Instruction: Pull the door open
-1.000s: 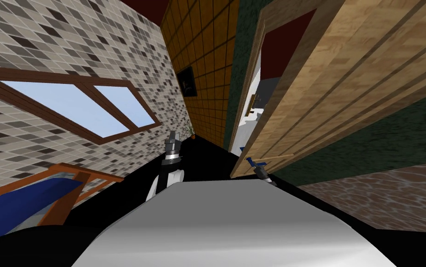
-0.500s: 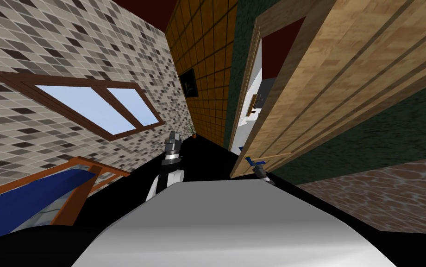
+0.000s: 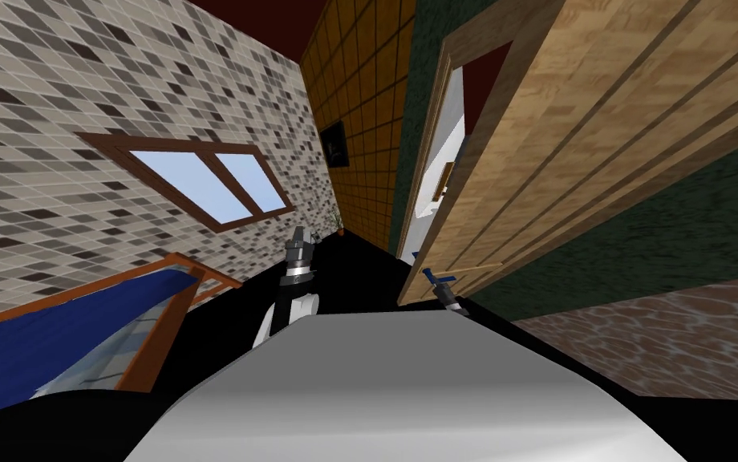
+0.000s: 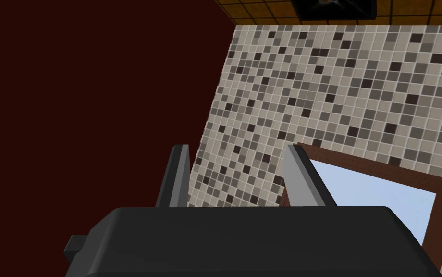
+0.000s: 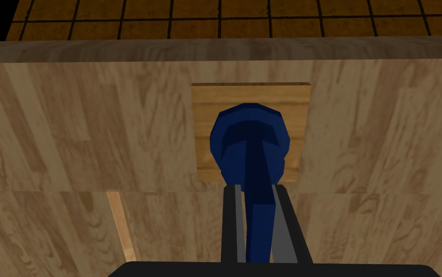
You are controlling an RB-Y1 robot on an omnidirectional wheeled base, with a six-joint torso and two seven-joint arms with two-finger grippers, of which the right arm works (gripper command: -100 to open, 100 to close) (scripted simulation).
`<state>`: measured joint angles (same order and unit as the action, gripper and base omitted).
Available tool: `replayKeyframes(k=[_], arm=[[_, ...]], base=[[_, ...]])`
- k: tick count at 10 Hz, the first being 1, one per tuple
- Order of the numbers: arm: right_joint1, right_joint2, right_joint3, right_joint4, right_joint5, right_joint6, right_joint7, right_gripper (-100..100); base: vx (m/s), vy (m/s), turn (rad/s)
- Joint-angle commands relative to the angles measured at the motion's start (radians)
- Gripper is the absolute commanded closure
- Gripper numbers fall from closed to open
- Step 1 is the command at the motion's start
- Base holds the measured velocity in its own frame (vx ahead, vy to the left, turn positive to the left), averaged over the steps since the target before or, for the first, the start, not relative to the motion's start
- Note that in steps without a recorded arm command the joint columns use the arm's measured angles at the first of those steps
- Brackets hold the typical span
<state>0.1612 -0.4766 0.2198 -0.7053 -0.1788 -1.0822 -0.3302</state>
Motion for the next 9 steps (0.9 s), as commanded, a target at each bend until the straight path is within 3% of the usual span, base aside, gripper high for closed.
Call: replayKeyframes(k=[1, 2, 4, 5, 8, 9], arm=[[0.002, 0.018, 0.017, -0.014, -0.001, 0.011, 0.016, 100], [0.005, 0.020, 0.018, -0.026, -0.004, 0.021, 0.021, 100], [0.018, 0.031, 0.026, -0.085, -0.017, 0.066, 0.048, 100], [0.018, 0.031, 0.026, -0.085, -0.017, 0.066, 0.048, 100], [0.031, 0.041, 0.033, -0.141, -0.029, 0.110, 0.073, 100], [0.033, 0.038, 0.033, -0.130, -0.026, 0.103, 0.066, 100]], base=[[-0.179, -0.088, 0.106], [-0.148, -0.093, 0.080], [-0.172, -0.135, 0.136], [-0.109, -0.089, 0.060], [-0.060, -0.100, 0.073], [-0.024, -0.050, 0.050]])
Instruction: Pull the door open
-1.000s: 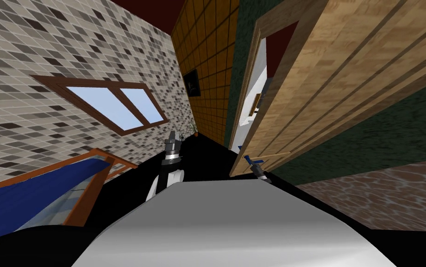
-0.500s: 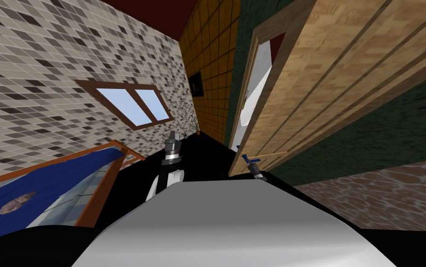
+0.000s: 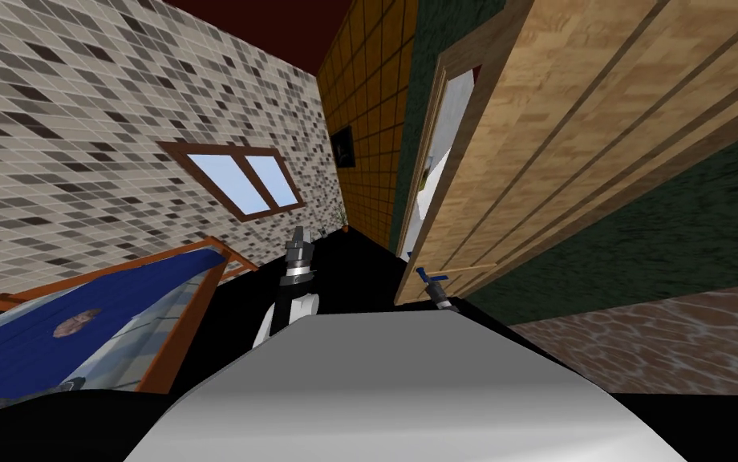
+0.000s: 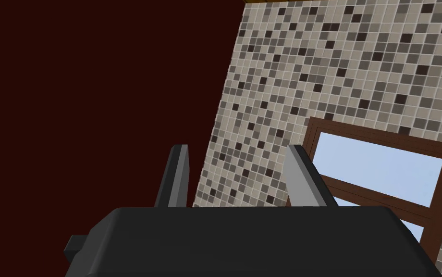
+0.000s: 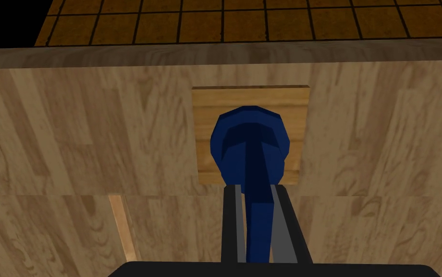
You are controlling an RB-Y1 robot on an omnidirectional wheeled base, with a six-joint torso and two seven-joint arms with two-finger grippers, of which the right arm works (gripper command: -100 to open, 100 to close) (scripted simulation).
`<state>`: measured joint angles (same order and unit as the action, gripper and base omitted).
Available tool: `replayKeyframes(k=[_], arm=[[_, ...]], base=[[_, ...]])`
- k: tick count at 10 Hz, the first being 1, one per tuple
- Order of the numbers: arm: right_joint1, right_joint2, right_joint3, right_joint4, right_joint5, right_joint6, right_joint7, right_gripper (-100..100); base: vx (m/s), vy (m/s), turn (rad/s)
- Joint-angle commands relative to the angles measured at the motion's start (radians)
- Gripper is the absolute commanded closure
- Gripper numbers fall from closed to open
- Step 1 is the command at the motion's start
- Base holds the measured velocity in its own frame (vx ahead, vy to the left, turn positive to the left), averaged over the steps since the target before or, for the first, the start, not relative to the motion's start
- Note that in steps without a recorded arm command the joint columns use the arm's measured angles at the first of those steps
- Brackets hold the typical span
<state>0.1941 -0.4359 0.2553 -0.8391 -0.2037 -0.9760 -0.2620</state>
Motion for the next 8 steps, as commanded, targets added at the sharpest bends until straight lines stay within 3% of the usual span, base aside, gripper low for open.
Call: replayKeyframes(k=[1, 5, 8], arm=[[-0.006, -0.006, -0.002, 0.020, -0.004, -0.013, -0.009, 100], [-0.023, -0.024, -0.007, 0.083, -0.018, -0.051, -0.034, 100], [-0.042, -0.044, -0.011, 0.149, -0.034, -0.093, -0.060, 100]], base=[[-0.100, 0.012, 0.210], [-0.202, -0.004, 0.228], [-0.218, -0.089, 0.267]])
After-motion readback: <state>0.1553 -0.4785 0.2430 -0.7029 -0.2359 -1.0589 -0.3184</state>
